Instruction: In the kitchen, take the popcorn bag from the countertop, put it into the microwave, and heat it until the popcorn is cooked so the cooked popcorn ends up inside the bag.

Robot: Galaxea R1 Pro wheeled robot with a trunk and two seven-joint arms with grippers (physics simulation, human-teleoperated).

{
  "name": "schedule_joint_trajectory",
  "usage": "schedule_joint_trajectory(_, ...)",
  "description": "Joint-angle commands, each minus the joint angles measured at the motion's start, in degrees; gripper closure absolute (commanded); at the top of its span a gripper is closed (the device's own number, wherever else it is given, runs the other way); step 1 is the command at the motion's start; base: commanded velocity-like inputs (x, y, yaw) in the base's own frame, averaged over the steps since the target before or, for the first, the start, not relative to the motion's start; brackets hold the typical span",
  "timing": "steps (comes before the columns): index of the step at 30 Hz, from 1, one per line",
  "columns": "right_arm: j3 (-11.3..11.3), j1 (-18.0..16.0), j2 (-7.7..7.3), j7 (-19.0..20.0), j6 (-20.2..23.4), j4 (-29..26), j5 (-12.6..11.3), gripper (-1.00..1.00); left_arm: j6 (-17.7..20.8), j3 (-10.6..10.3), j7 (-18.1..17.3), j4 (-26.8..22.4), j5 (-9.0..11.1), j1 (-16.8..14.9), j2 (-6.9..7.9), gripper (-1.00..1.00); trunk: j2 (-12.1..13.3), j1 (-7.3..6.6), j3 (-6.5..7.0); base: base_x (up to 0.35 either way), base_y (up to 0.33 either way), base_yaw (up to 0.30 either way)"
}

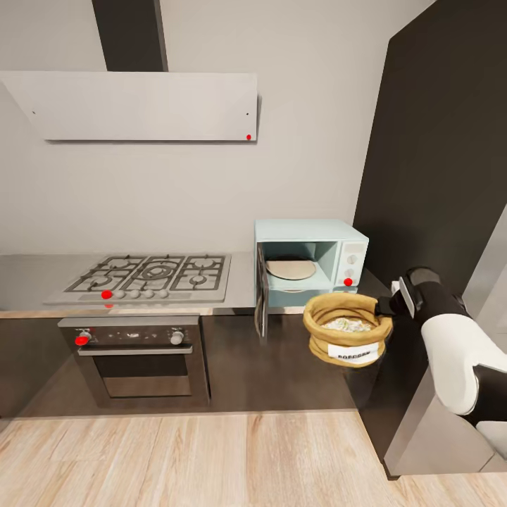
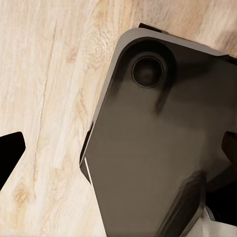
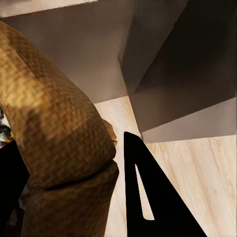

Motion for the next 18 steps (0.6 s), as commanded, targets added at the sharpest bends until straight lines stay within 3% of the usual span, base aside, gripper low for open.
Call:
schedule_joint_trajectory(1,-0.2,-1.0,0.12,0.5,0.2,0.2,0.7,1.0,-0.2,0.1,0.1,0.0,0.1,0.0,-0.02,-1.0,0.0,0.01,-0.07,0.0,0.0,0.0)
schedule_joint_trajectory(6,-0.2,-3.1,0.46,0.4,0.2,0.5,0.5,1.0,-0.2,0.1,0.1,0.0,0.1,0.0,-0.02,-1.0,0.0,0.01,-0.07,0.0,0.0,0.0)
schedule_joint_trajectory(18,-0.4,-15.6,0.77,0.2,0.2,12.0,0.2,1.0,-0.2,0.1,0.1,0.0,0.1,0.0,-0.02,-1.0,0.0,0.01,-0.07,0.0,0.0,0.0)
